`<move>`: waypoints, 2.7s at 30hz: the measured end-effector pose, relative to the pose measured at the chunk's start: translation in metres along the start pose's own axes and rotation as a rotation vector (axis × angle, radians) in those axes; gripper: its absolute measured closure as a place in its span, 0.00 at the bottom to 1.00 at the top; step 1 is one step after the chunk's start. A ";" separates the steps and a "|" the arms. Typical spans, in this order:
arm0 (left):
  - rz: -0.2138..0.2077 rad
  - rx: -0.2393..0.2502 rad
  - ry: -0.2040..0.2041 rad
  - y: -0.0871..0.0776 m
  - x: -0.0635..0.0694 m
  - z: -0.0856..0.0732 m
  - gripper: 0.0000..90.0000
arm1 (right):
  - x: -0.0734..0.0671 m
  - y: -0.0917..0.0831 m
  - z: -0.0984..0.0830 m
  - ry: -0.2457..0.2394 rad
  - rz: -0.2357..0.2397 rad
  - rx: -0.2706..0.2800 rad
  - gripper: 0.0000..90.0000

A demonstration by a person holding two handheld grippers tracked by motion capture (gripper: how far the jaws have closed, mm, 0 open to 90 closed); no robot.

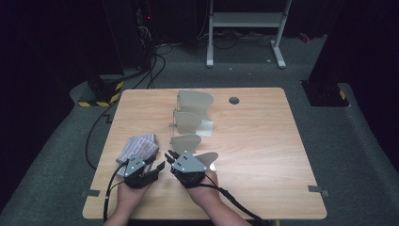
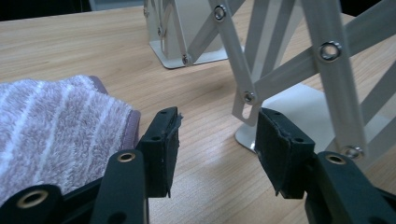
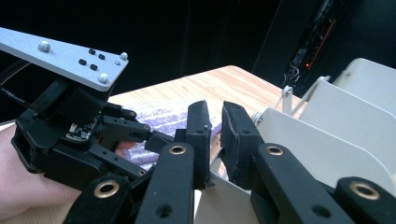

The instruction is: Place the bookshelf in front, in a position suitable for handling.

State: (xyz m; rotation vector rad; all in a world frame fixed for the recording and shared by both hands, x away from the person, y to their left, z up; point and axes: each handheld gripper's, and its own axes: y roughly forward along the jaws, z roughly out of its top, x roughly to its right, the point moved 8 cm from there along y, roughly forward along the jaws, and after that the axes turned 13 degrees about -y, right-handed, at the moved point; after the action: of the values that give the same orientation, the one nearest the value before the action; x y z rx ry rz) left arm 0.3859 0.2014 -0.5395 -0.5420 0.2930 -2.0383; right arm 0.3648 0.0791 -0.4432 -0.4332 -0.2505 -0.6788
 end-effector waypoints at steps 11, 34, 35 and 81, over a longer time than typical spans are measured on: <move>-0.001 -0.018 0.006 0.004 0.003 -0.003 0.55 | 0.042 -0.037 -0.030 0.045 -0.112 -0.017 0.83; -0.006 -0.033 0.014 0.008 0.005 -0.006 0.55 | 0.160 -0.100 -0.098 0.176 -0.396 -0.127 0.63; -0.007 -0.032 0.014 0.008 0.006 -0.006 0.55 | 0.163 -0.101 -0.099 0.181 -0.400 -0.134 0.62; -0.013 -0.051 0.021 0.011 0.009 -0.009 0.54 | 0.189 -0.110 -0.161 0.332 -0.514 -0.284 0.67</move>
State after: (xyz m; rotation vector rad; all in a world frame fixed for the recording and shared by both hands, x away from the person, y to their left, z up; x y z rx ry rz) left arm 0.3860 0.1882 -0.5501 -0.5556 0.3560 -2.0553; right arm 0.4489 -0.1760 -0.4832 -0.5236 0.0583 -1.2854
